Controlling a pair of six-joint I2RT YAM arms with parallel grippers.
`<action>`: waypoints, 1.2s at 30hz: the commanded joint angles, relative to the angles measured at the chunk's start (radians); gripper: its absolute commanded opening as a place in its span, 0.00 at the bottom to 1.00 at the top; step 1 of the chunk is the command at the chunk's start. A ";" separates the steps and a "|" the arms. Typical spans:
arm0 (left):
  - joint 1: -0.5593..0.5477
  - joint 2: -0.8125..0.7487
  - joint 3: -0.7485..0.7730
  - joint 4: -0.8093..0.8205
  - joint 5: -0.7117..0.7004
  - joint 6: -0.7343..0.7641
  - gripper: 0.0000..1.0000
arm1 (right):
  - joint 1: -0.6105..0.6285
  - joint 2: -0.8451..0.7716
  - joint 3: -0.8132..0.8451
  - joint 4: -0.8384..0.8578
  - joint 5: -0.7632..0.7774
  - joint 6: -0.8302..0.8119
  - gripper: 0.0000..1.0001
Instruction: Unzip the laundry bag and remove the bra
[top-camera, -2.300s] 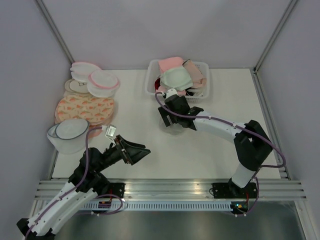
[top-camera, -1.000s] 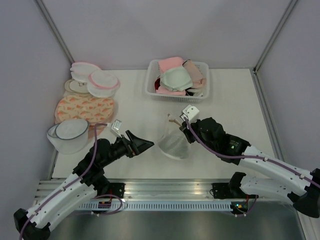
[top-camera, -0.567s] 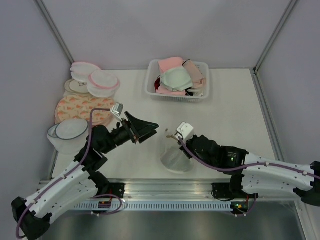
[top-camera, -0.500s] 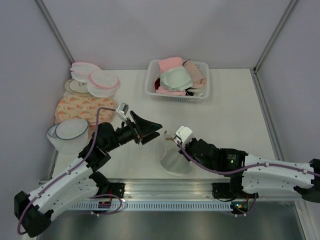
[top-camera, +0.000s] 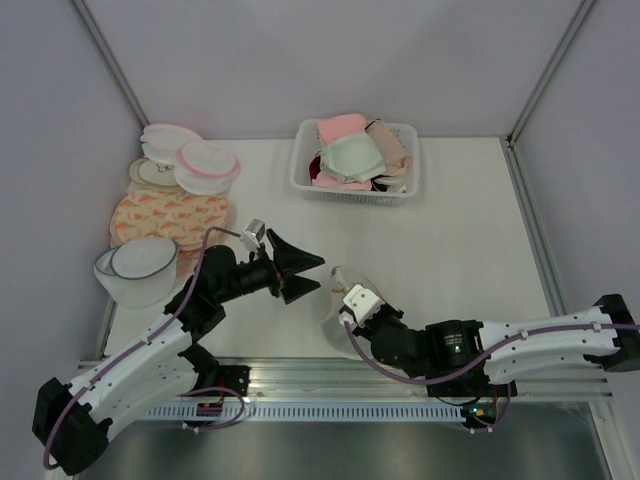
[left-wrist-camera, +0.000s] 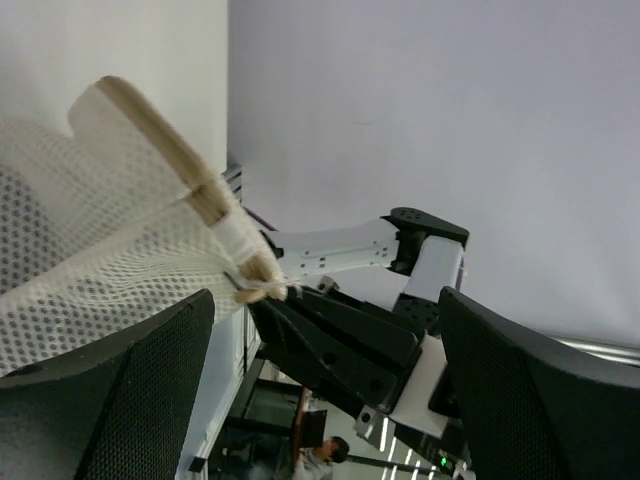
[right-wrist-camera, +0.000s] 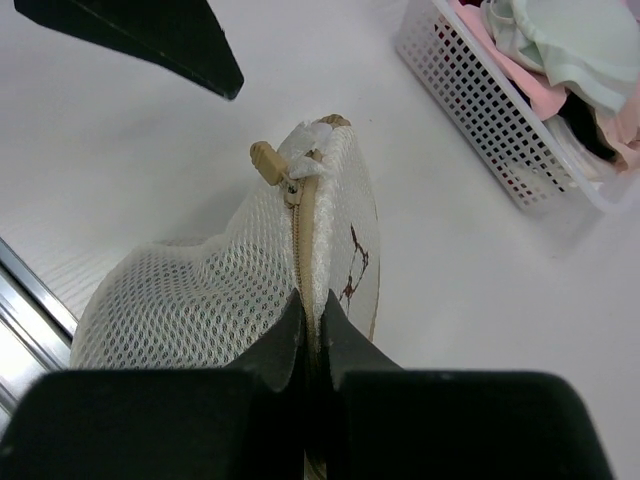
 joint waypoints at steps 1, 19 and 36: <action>0.003 0.064 -0.048 0.087 0.119 -0.108 0.95 | 0.056 0.019 -0.014 0.021 0.152 0.000 0.00; 0.003 0.293 -0.007 0.254 0.208 -0.100 0.91 | 0.185 0.101 0.011 0.047 0.200 -0.023 0.00; 0.003 0.328 -0.008 0.320 0.277 -0.062 0.18 | 0.234 0.134 0.006 0.033 0.271 0.009 0.00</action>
